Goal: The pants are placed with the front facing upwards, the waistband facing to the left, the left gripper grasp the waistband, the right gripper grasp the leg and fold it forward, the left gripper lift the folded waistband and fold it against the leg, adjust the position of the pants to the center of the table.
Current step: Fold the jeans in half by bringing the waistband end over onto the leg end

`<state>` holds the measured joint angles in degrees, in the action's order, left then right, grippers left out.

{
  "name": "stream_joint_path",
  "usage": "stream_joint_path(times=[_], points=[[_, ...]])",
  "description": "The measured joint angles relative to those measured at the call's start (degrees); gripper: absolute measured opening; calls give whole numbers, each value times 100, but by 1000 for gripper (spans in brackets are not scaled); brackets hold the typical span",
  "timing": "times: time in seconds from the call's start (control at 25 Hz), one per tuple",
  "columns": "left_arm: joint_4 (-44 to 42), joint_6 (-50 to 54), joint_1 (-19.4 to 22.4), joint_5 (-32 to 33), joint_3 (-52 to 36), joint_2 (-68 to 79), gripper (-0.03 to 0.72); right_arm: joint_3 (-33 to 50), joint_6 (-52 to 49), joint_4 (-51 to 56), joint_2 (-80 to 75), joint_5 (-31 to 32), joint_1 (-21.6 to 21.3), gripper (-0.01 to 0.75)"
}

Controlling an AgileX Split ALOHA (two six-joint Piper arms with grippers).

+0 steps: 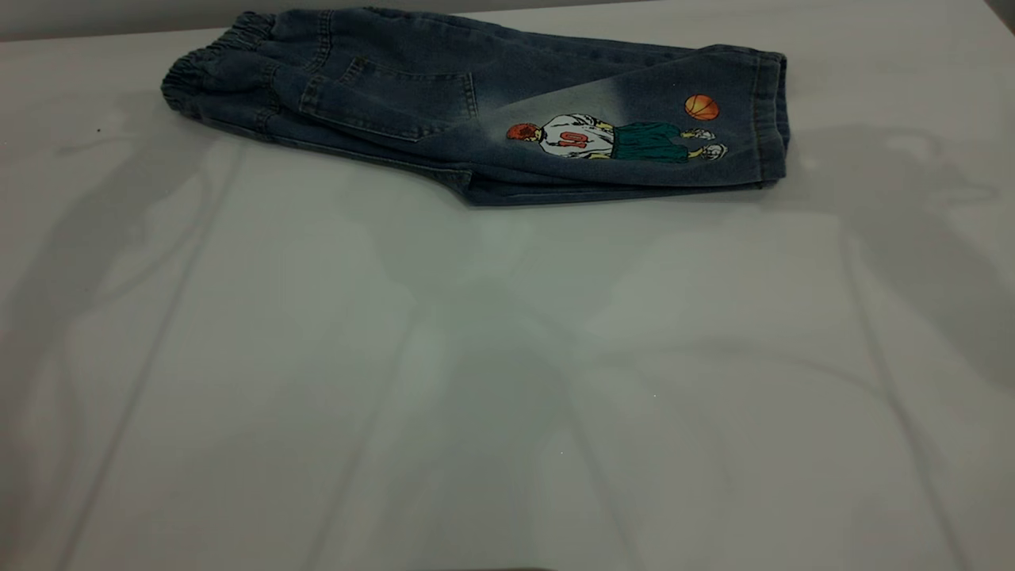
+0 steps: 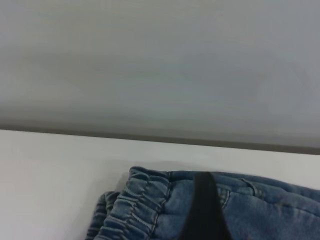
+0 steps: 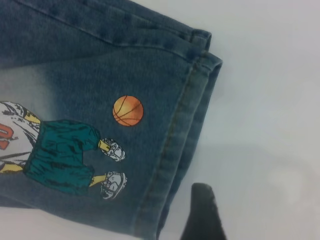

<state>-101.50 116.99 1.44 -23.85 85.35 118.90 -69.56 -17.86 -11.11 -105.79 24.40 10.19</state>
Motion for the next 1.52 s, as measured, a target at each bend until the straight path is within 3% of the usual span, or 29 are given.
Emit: stream_joint_path(times=[0.48,0.6,0.76,0.88,1.08,1.16,1.28,1.52], points=[[0,0,0,-87,21,0,489,0,0,0,0,46,0,438],[251,-492,8,-73,21,0,489,0,0,0,0,52,0,438],[1812,-2393,25,163,21,0,489,0,0,0,0,58,0,438],[3403,-4453,30,643,21,0,489,0,0,0,0,62,0,438],[5960,-7440,-69,2576,21,0,489,0,0,0,0,70,0,438],[6611,-8407,-75,3357,21,0,489,0,0,0,0,70,0,438],[7502,-9161,-75,4111,21,0,489,0,0,0,0,70,0,438],[8653,-9923,-176,4712,21,0,486,0,0,0,0,76,0,438]])
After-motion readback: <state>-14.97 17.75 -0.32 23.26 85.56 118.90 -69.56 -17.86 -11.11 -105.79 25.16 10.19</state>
